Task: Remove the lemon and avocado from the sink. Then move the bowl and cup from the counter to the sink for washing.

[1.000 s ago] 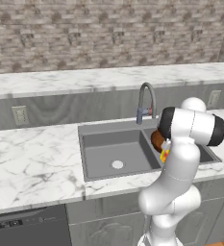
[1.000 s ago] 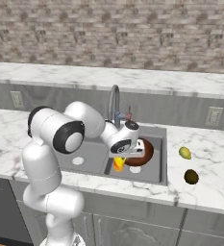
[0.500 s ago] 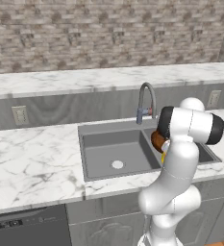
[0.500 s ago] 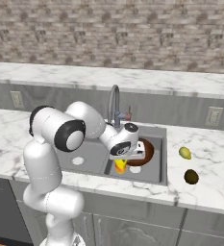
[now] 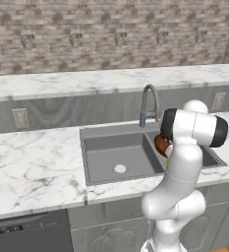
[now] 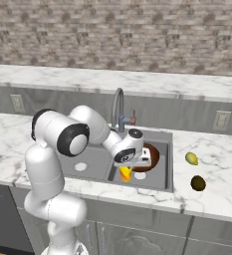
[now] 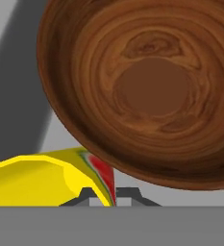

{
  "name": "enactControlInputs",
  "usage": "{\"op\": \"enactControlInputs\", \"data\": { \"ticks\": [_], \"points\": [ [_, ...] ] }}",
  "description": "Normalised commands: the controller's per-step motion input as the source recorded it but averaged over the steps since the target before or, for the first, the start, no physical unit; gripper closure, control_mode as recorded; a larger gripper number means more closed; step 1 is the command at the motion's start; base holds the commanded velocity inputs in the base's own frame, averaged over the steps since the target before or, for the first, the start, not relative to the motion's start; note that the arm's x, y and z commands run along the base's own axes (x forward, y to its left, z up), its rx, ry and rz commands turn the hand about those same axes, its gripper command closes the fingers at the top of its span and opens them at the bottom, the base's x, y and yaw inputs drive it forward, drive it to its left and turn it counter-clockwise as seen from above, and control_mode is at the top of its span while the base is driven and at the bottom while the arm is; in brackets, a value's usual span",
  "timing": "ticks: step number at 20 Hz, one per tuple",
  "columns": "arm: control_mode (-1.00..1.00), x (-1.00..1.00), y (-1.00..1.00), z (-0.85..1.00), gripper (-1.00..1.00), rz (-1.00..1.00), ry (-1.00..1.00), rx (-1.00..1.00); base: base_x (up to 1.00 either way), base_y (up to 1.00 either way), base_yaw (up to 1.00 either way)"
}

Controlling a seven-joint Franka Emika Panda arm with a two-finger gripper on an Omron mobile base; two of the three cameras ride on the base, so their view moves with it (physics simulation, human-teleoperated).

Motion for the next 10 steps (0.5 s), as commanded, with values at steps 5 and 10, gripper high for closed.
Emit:
{"op": "enactControlInputs", "data": {
  "ticks": [5,10],
  "points": [
    [-1.00,0.00,0.00,-0.07,1.00,-0.05,0.00,0.00,0.00,0.00,0.00],
    [-1.00,0.00,0.00,-0.08,1.00,-0.07,0.00,0.00,0.00,0.00,0.00]
  ]
}}
